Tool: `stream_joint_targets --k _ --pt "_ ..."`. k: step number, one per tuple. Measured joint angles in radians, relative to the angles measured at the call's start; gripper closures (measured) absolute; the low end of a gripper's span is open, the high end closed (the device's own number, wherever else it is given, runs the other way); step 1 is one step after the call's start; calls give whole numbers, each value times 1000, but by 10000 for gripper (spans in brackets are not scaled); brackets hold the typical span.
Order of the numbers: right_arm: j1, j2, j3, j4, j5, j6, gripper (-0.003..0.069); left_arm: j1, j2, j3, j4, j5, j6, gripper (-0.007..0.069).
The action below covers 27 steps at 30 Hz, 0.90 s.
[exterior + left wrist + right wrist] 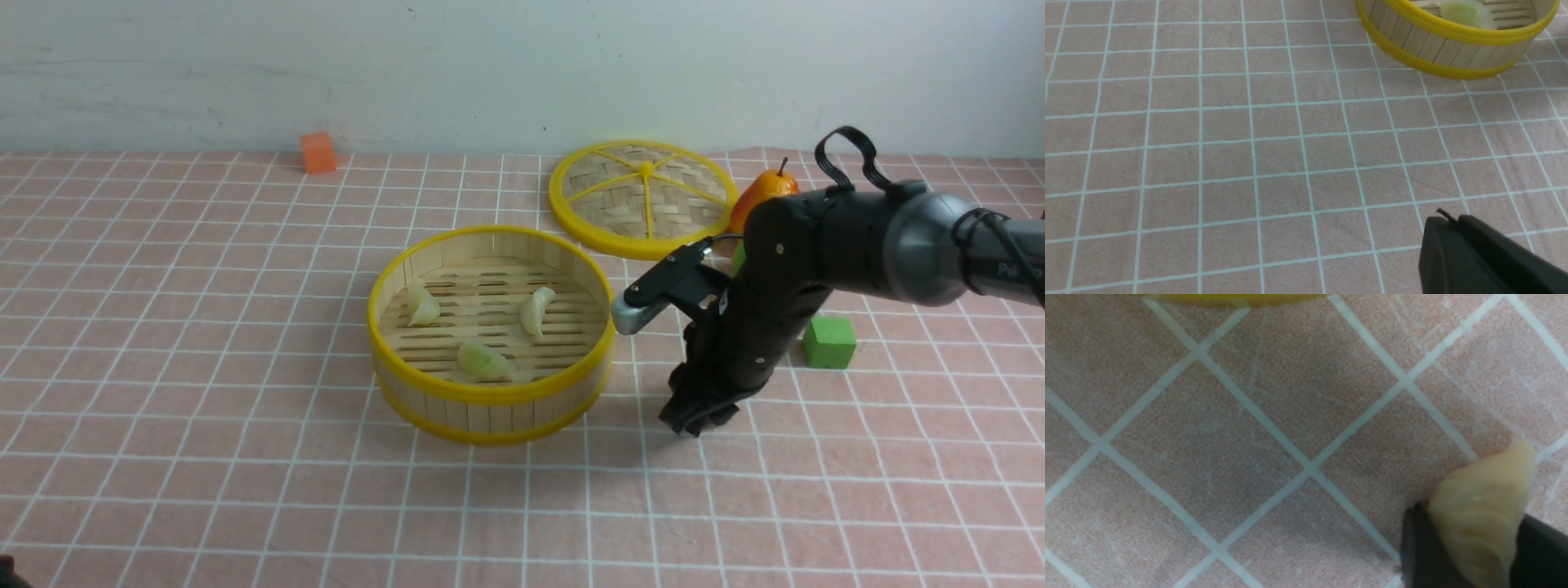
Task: Put the dumplings into the steamer on the table with the pink tablecloth.
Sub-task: 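Reach for and grasp a dumpling lying on the table beside the steamer, then place the dumpling in the bamboo steamer basket with the right gripper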
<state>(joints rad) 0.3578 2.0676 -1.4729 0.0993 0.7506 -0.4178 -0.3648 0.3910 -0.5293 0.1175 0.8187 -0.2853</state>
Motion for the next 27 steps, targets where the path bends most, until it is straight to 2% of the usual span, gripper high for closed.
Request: stream_joint_targets --k 6,12,18,27 --pt "28 -20 -134 -18 172 -1 459 0 0 0 2 -6 0 604" --pt "140 -32 -408 7 236 39 459 0 0 0 3 -15 0 603" --pt "223 80 -563 19 148 123 459 0 0 0 -16 -20 0 599" --pt "231 276 -609 18 -89 175 459 0 0 1 -65 -20 -1 593"
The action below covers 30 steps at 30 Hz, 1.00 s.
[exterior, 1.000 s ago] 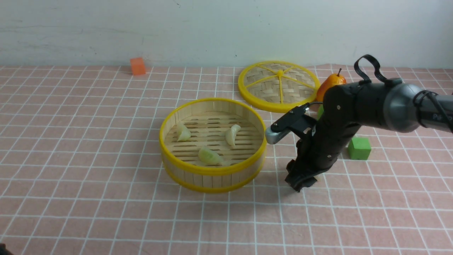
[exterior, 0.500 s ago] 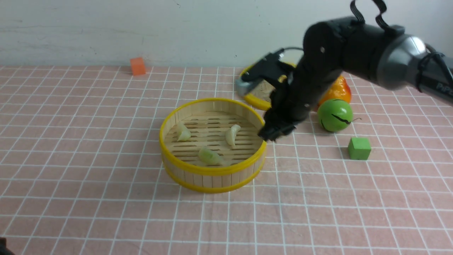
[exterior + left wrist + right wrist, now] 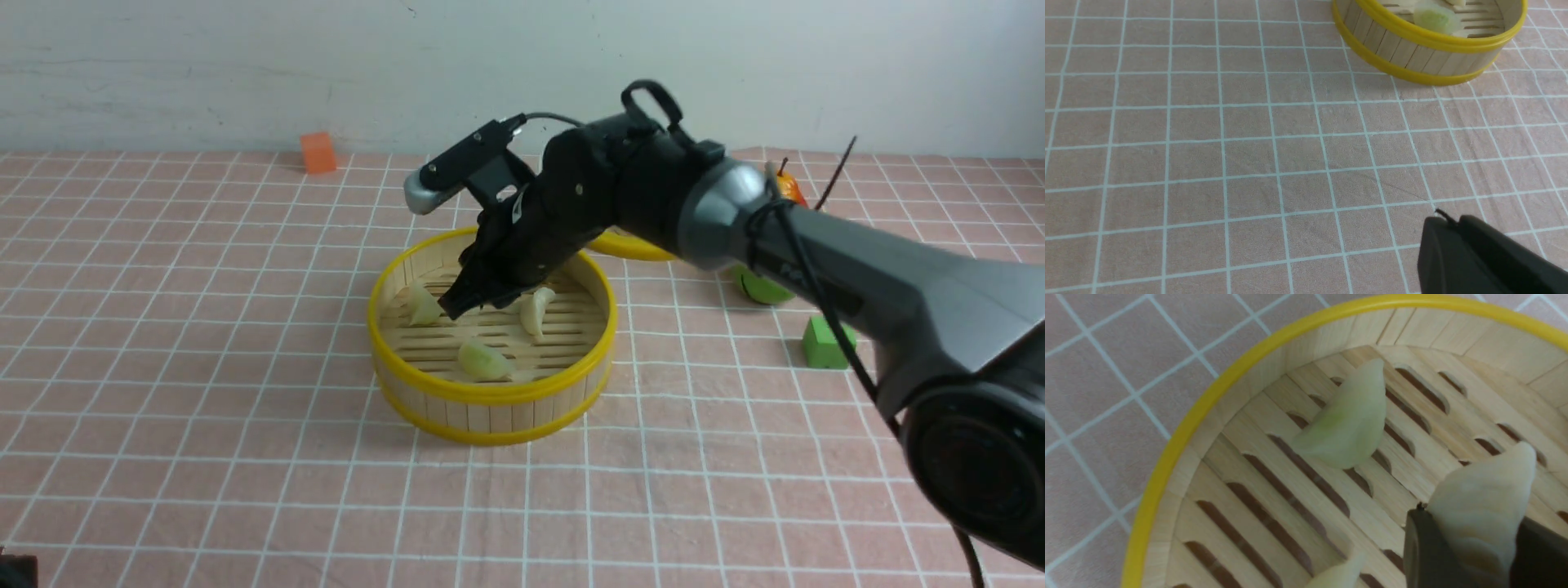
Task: Put the dumplings into the steamer on the table with the pink tablecloth.
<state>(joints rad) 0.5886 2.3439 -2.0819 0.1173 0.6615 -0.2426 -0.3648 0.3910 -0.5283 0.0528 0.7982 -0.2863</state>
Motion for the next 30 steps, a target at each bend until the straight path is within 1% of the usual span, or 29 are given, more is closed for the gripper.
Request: stream_joint_targets --k 9,11,15,16,19,22,24,27,30 --pt "0 62 -4 0 -65 0 459 0 0 0 14 0 1 588" --pt "0 62 -4 0 -69 0 438 0 0 0 15 0 1 588" --pt "0 62 -4 0 -72 0 274 0 0 0 18 0 1 587" --pt "0 62 -4 0 -69 0 220 0 0 0 18 0 1 587" --pt "0 46 -4 -2 -32 0 118 0 0 0 18 1 2 587" --pt "0 10 -15 -3 26 0 79 0 0 0 18 15 2 586" --pt "0 -34 -38 -3 81 0 81 0 0 0 18 26 2 586" --pt "0 -120 -80 -1 174 0 128 0 -5 0 18 43 2 586" --pt "0 -220 -101 -2 265 0 221 0 -46 0 11 45 1 586"
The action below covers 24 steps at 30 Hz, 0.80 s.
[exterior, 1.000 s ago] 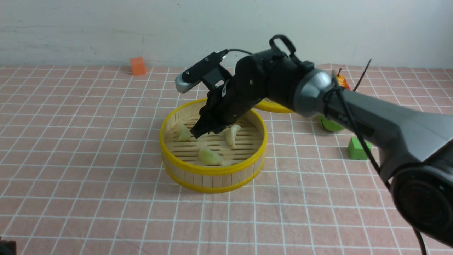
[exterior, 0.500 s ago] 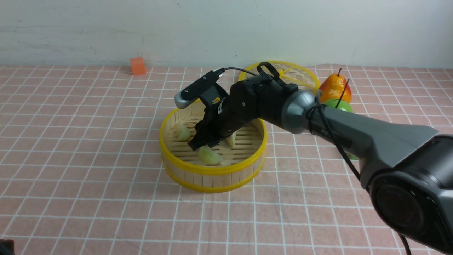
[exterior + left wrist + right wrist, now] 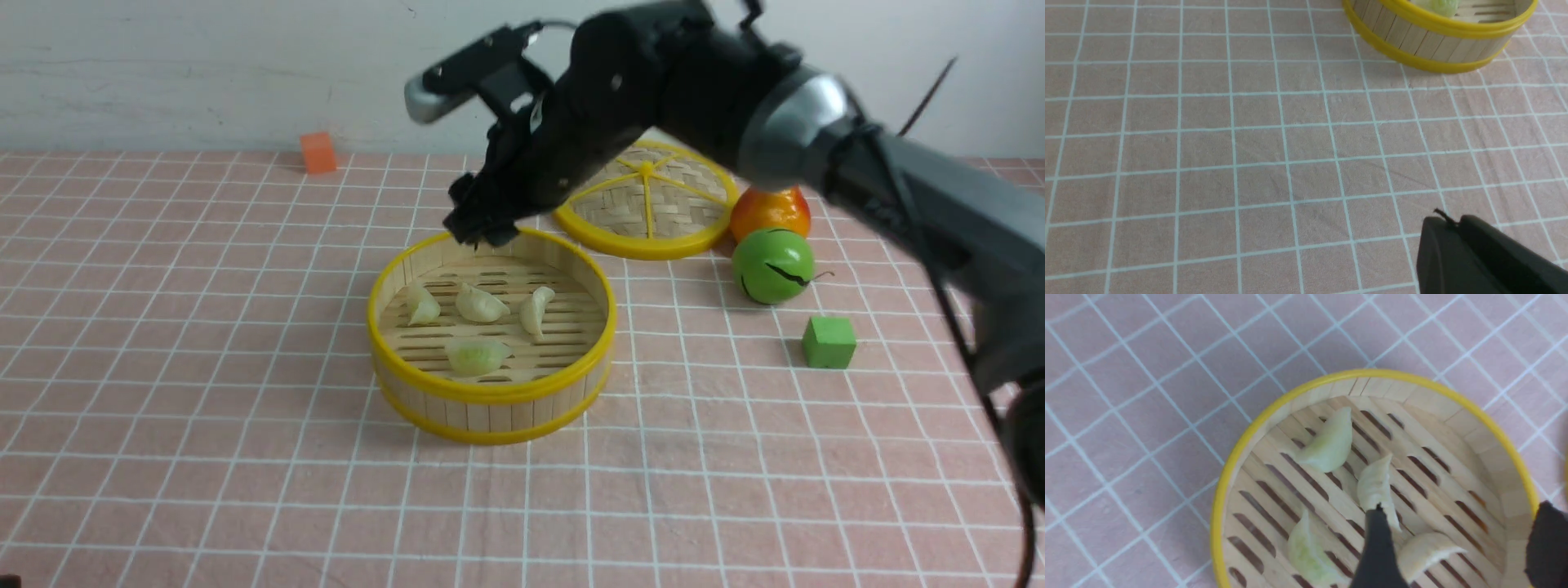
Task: Put the dumplings into the steamer on the table with the pink tablecloth.
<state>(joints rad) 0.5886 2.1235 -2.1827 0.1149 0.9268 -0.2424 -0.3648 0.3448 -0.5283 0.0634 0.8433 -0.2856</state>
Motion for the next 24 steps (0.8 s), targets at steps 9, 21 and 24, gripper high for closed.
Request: stream_joint_targets --k 9,21,24 --pt "0 -255 -7 -21 307 0 602 0 -259 52 -27 -10 -1 586" --pt "0 -670 405 108 304 -41 678 0 -357 113 -31 -90 -1 582" --pt "0 -824 609 112 164 -45 676 0 -357 114 -35 -89 -1 575"
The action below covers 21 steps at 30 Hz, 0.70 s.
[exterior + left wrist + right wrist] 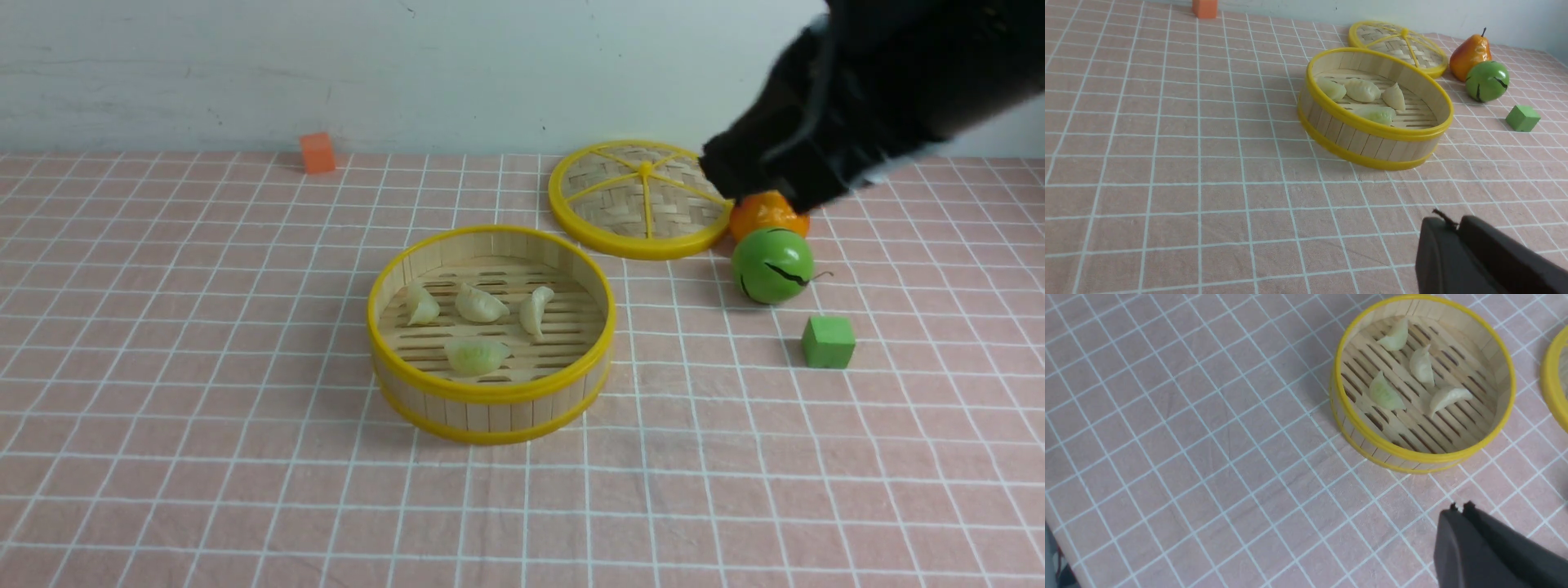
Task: Put the dumplings into the steamer on the table with the pink tablecloth.
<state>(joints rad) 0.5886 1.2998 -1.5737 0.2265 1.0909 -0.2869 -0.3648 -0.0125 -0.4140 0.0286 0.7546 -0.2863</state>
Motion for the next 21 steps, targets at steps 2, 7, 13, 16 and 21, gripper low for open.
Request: stream_joint_targets --k 2,7,13,16,21 --pt "0 -117 151 2 -138 0 676 0 0 0 0 0 0 572" --pt "0 -352 421 5 -351 -1 674 0 0 1 -1 1 0 568" --pt "0 -562 621 6 -457 -1 669 0 0 1 -1 1 0 564" --pt "0 -628 664 7 -451 -1 668 0 0 1 -2 1 0 559" --pt "0 -703 723 8 -394 -1 662 0 0 1 -2 1 0 554"
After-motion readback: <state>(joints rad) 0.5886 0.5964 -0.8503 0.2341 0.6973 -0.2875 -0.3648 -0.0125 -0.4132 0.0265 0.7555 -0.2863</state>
